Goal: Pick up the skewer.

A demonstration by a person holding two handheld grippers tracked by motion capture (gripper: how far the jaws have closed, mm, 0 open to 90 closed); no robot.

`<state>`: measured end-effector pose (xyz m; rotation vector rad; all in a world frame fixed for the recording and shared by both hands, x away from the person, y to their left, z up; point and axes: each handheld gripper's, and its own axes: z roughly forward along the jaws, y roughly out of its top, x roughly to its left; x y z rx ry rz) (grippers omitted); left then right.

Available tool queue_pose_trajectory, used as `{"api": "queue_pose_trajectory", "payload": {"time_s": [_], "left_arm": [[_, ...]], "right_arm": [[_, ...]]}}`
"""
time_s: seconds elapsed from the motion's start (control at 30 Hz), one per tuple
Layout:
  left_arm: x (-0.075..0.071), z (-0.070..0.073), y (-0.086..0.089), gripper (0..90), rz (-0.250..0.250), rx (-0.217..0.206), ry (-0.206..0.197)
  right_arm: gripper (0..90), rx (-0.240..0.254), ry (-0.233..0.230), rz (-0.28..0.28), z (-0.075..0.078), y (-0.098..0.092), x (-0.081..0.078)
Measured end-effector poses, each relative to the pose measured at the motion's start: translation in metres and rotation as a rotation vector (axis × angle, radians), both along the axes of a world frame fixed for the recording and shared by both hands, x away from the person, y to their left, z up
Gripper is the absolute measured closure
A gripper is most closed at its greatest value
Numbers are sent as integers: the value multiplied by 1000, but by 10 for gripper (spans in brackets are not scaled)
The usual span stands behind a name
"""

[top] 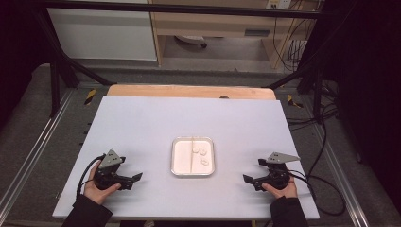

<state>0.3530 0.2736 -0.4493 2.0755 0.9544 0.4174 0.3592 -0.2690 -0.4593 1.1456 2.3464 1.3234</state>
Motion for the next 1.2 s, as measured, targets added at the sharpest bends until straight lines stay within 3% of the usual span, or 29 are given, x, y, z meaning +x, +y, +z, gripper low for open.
{"api": "queue_pose_trajectory", "payload": {"time_s": [0.47,1.2], "left_arm": [[-1,2,-6,57,-12,10,1],[-3,8,-35,80,-35,22,8]], "right_arm": [[7,-7,10,5,-1,1,1],[6,-11,10,3,-1,1,1]]}}
